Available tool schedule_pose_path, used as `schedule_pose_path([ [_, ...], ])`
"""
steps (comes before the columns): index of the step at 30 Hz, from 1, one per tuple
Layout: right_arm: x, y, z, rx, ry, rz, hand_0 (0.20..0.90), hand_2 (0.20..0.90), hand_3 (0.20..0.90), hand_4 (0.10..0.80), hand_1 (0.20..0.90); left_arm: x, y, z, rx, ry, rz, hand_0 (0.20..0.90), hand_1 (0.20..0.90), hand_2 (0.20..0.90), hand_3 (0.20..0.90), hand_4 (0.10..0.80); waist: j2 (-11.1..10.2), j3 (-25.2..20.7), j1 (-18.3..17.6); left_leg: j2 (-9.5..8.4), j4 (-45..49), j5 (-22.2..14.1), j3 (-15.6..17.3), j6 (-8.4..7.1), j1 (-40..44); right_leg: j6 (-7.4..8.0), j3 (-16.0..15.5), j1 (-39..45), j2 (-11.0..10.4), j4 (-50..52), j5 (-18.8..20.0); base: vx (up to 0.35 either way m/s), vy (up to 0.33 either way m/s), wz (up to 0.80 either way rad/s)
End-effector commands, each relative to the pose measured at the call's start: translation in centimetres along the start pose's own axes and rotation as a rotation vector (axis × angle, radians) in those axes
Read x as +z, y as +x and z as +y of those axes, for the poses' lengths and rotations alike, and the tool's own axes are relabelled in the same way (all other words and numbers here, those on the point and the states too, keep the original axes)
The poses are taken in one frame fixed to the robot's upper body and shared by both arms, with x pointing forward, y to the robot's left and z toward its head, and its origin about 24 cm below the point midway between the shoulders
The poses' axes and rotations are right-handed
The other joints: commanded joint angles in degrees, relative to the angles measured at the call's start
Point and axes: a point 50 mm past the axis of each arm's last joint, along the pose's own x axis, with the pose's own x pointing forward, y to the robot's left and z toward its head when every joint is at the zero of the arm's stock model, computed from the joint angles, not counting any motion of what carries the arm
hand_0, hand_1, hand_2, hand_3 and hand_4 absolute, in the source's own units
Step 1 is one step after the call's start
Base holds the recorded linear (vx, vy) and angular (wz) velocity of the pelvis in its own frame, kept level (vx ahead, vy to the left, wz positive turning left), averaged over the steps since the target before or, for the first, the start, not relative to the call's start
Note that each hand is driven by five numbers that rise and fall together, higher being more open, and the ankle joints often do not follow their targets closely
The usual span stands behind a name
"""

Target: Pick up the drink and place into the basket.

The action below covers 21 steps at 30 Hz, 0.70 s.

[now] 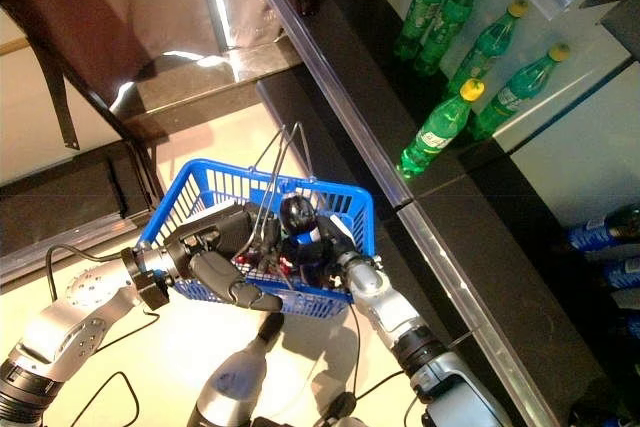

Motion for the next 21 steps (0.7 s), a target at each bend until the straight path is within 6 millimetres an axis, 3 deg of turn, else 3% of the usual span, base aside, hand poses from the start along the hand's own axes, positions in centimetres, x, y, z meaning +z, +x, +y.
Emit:
schedule_pose_path([
  [1, 1.3, 0.9, 4.3, 0.132, -0.069, -0.087, 0.300, 0.300, 0.200, 0.100, 0.300, 11.1, 1.8, -6.4, -0.427, 0.088, -0.820, 0.300, 0.300, 0.300, 0.200, 0.100, -1.6, -24.8, -0.8, 4.74, -0.2, -6.1, 6.9, -1.61, 4.0, 1.28, -0.8, -4.9, -2.8, 1.9, 2.9, 0.000, 0.000, 0.00],
  [12, 1.8, 1.1, 5.0, 0.277, -0.351, -0.066, 0.300, 0.300, 0.200, 0.100, 0.300, 11.0, 1.7, -6.9, -0.498, 0.112, -0.799, 0.300, 0.300, 0.300, 0.200, 0.100, -2.1, -24.8, -0.5, 4.78, -0.2, -5.9, 7.2, -1.72, 3.8, 1.24, -0.4, -4.9, -2.6, 1.6, 2.9, 0.000, 0.000, 0.00],
  [21, 1.6, 1.5, 5.9, 0.358, -0.446, -0.019, 0.300, 0.300, 0.200, 0.100, 0.300, 11.4, 2.1, -7.7, -0.562, 0.132, -0.804, 0.300, 0.300, 0.300, 0.200, 0.100, -2.3, -24.9, -0.2, 4.70, -0.2, -5.9, 7.0, -1.69, 3.9, 1.22, -0.5, -4.6, -2.5, 1.6, 2.9, 0.000, 0.000, 0.00],
])
